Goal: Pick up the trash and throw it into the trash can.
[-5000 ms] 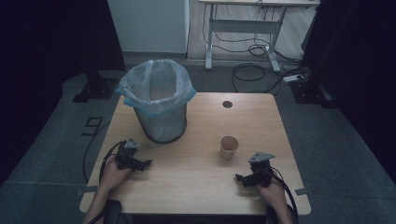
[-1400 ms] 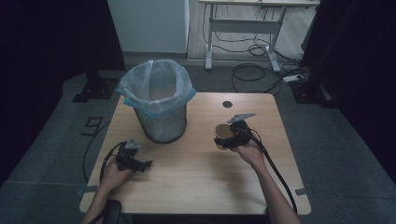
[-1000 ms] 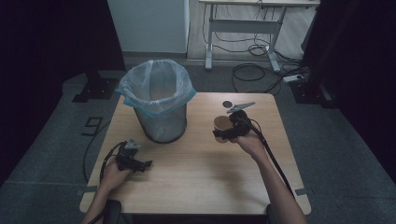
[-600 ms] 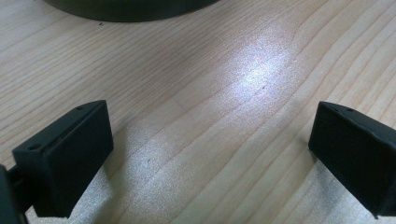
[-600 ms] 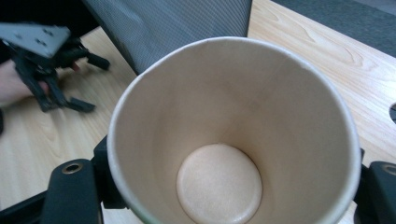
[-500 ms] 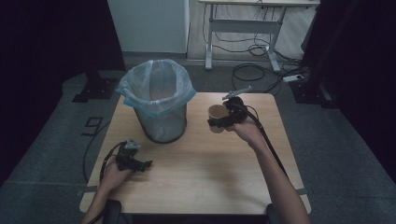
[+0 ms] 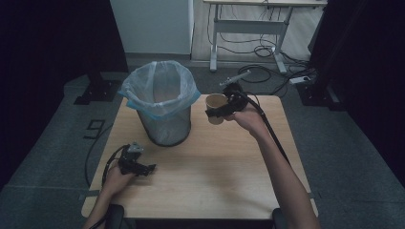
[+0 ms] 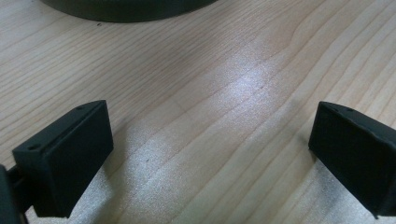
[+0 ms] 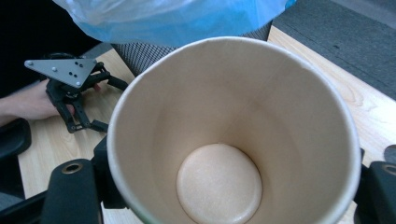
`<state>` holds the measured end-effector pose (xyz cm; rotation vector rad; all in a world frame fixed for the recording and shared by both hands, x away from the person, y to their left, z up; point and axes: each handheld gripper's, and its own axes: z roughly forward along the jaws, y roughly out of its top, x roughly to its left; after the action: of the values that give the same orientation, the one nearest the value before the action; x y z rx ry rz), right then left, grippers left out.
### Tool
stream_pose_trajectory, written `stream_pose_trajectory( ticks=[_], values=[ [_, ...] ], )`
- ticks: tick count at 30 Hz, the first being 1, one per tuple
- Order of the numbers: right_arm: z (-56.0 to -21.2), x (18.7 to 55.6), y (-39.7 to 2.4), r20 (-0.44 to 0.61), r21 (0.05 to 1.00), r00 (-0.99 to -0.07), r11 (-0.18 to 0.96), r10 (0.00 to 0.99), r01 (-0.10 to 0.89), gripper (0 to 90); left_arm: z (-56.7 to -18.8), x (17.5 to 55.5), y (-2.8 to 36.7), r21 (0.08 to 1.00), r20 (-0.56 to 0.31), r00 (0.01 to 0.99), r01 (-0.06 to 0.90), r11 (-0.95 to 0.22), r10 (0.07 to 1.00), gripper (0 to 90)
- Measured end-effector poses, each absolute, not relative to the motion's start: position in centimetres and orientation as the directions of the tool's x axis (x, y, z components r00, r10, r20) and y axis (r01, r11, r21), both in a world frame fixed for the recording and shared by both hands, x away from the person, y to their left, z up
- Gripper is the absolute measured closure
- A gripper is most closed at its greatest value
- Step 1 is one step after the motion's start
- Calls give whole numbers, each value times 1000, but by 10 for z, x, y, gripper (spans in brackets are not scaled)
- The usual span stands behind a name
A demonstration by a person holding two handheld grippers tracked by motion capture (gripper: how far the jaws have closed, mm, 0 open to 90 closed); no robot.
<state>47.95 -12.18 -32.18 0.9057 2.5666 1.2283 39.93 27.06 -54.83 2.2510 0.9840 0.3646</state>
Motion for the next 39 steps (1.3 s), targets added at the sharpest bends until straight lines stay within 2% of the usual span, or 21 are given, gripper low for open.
stream_pose_trajectory(
  ticks=[26, 39],
  values=[
    [-248, 503, -82, 119, 771, -830, 476, 545, 423, 245, -549, 399, 270, 659, -5, 680, 554, -509, 733, 0],
    [-231, 521, -48, 106, 775, -833, 479, 543, 412, 247, -549, 400, 270, 659, -6, 686, 550, -513, 727, 0]
  ],
)
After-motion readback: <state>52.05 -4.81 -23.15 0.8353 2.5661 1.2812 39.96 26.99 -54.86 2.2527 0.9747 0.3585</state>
